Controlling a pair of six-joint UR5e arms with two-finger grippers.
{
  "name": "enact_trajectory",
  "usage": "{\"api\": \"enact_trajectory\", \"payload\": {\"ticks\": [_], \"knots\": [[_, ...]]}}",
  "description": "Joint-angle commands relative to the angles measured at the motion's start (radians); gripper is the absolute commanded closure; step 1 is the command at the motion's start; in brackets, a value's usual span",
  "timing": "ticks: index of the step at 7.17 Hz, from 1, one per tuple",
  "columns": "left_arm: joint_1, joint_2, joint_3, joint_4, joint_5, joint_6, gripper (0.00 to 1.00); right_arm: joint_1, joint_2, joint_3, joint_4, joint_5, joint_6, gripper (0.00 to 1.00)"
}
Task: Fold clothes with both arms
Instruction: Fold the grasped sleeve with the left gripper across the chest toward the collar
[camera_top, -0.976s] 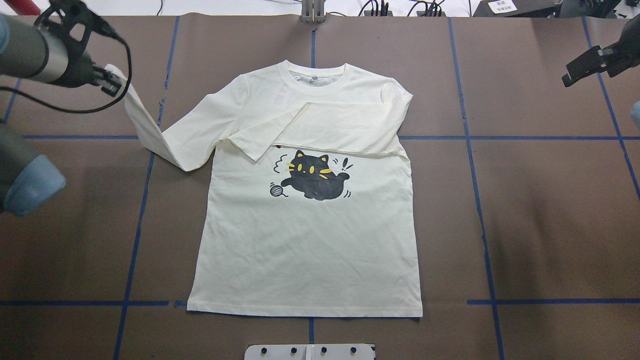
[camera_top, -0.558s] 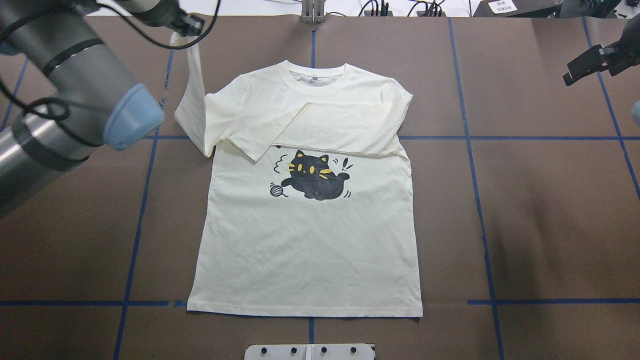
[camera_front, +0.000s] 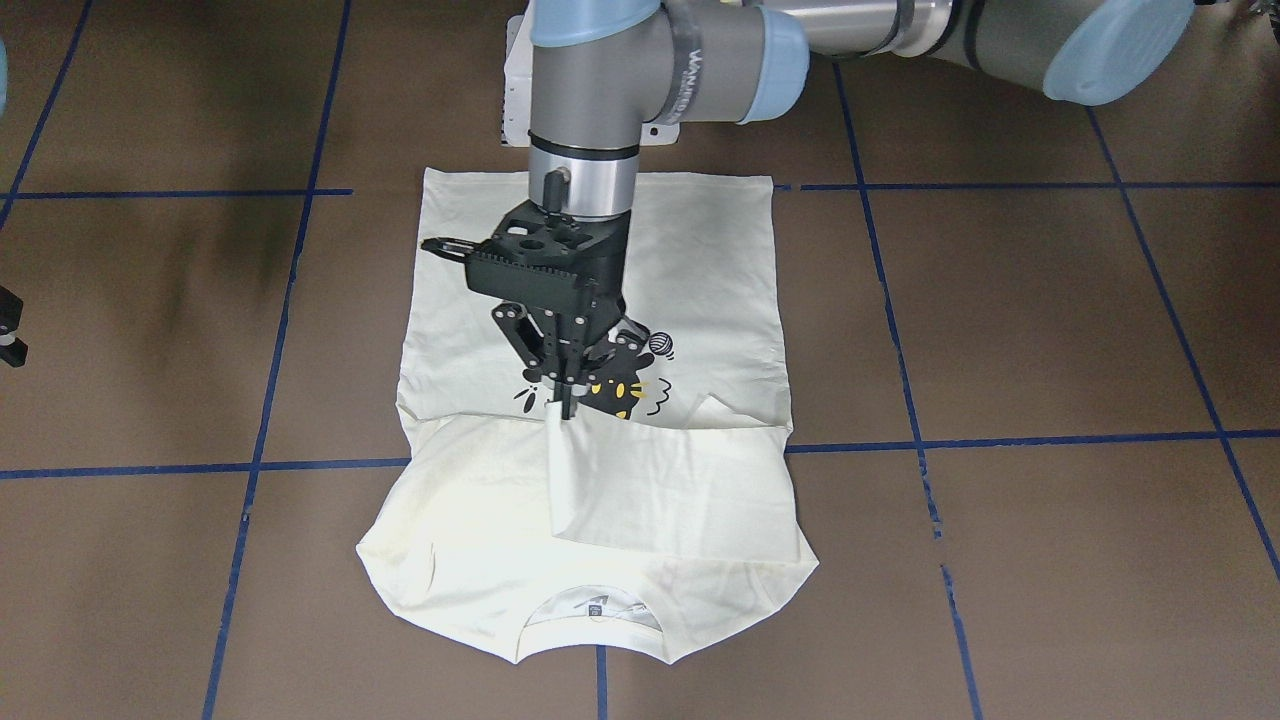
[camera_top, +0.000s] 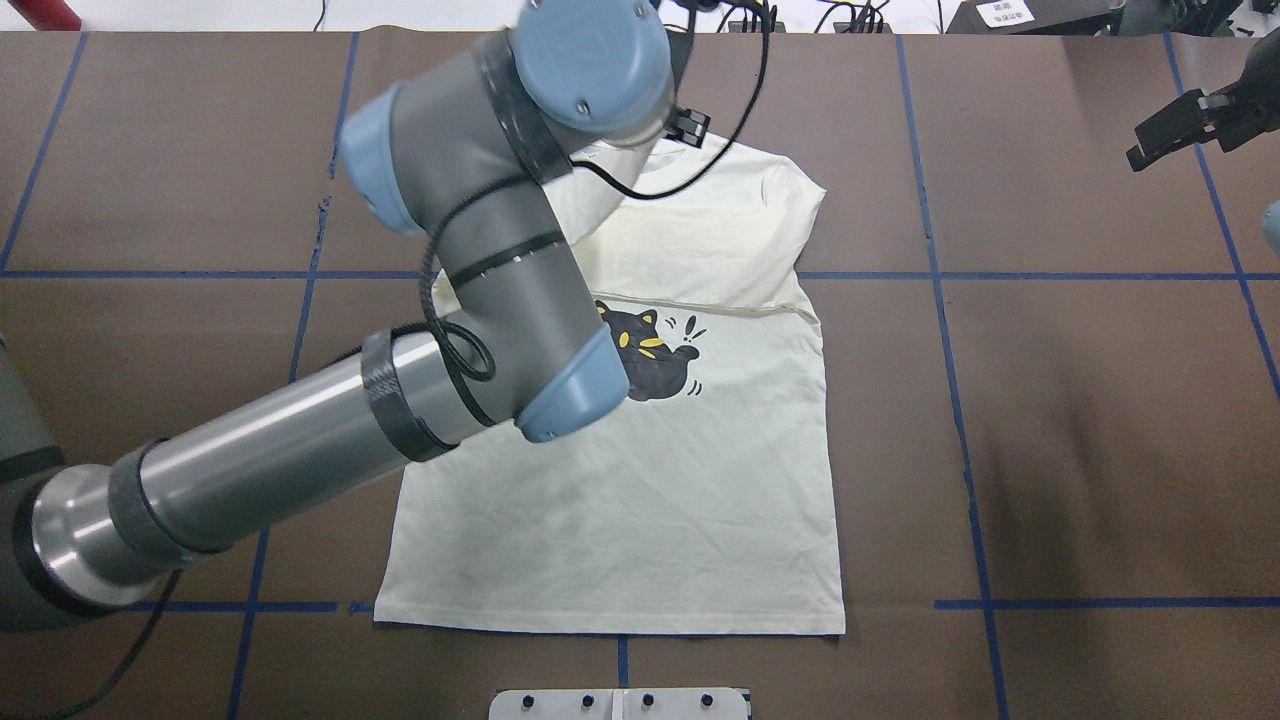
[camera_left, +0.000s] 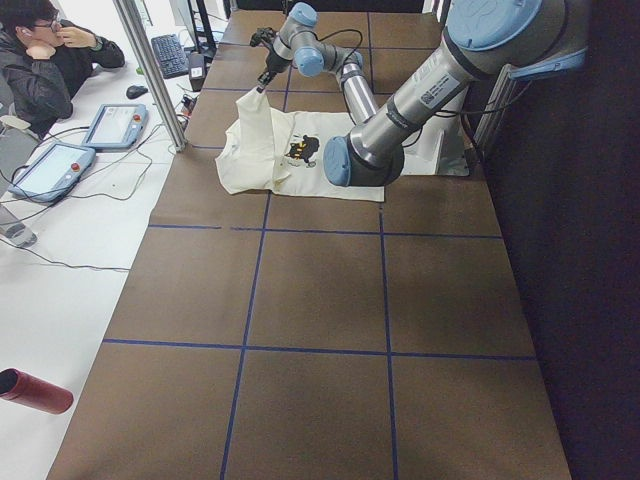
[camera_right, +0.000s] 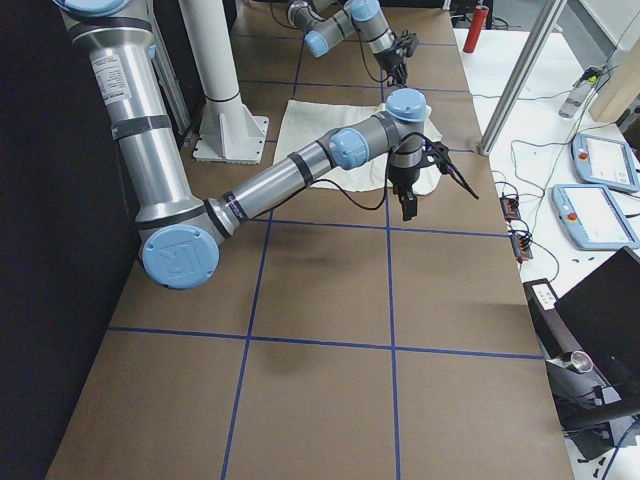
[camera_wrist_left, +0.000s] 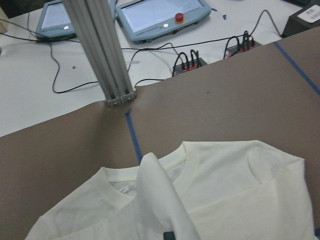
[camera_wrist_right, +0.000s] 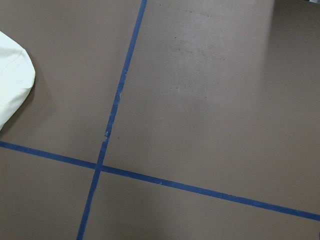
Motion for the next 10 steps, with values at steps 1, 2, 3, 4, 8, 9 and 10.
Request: {"api": "enact_trajectory", "payload": {"ticks": [1,2,3,4,8,9,10], "knots": [[0.093,-0.001,0.158,-0.277,0.106,-0.004,1.0,0.0,-0.001,0.0,0.0,-0.001,0.0,0.0],[0.093,-0.002,0.166,-0.282,0.103,-0.008,0.99,0.0,0.001,0.0,0.0,-0.001,0.002,0.0],[0.101,-0.002,0.166,-0.303,0.098,-0.016,0.15,0.0,-0.001,0.0,0.0,-0.001,0.006,0.0],[0.116,0.022,0.167,-0.382,0.096,-0.115,0.0,-0.002,-0.001,0.0,0.002,-0.001,0.009,0.0],[0.049,0.028,0.116,-0.355,-0.17,-0.156,0.0,-0.017,0.015,0.009,0.008,0.009,0.041,0.0],[0.005,0.03,0.086,-0.26,-0.24,-0.145,0.0,-0.055,0.018,0.004,0.087,0.008,0.075,0.0],[-0.049,0.068,0.038,-0.185,-0.317,-0.083,0.0,-0.104,0.018,0.001,0.191,0.003,0.168,0.0]]}}
